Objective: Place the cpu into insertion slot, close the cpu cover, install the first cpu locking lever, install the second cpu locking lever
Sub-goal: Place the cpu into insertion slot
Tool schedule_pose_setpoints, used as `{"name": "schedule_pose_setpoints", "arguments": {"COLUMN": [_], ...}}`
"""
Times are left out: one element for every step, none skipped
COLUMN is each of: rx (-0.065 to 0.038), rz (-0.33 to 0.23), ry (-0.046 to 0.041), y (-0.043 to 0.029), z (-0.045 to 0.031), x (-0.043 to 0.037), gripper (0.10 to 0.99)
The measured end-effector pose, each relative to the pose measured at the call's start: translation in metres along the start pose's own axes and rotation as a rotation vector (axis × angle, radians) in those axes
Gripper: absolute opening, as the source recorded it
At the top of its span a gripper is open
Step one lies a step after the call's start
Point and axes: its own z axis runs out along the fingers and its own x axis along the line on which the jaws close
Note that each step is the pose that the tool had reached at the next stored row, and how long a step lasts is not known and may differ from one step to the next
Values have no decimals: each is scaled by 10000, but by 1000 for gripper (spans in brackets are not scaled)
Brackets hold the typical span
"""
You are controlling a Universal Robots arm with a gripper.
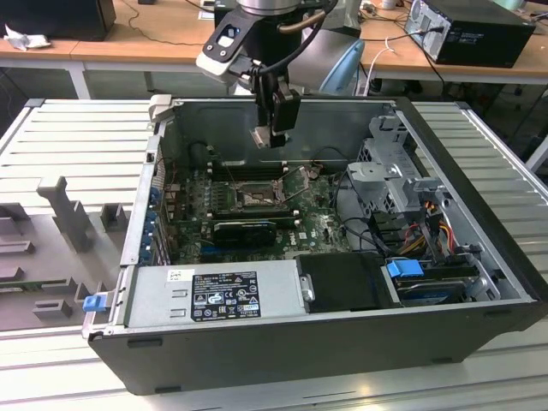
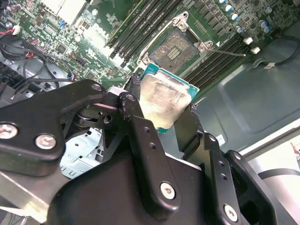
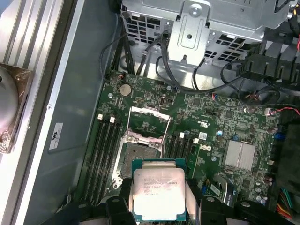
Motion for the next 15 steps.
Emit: {"name": "schedule_pose_setpoints", "arguments": {"rx": [0, -1, 0, 0, -1, 0, 1, 0, -1, 0, 0, 0, 1, 1, 1], "rz": [1, 1, 0, 1, 1, 0, 0, 1, 2, 4, 8, 14, 23, 34, 46], "ry": [0, 2, 1, 1, 1, 1, -1, 0, 1, 0, 0, -1, -2, -3, -4], "y": [0, 0, 0, -1, -1, -2, -2, -2, -3, -4, -4, -5, -5, -5, -5], "z": [2, 5, 7, 11, 14, 20, 24, 31, 37, 45, 50, 53, 56, 58, 60], "x": [0, 0, 0, 0, 0, 0, 0, 0, -1, -1, -1, -1, -1, -1, -1], "gripper": [529, 529, 529, 529, 529, 529, 529, 529, 529, 529, 529, 529, 529, 529, 529]}}
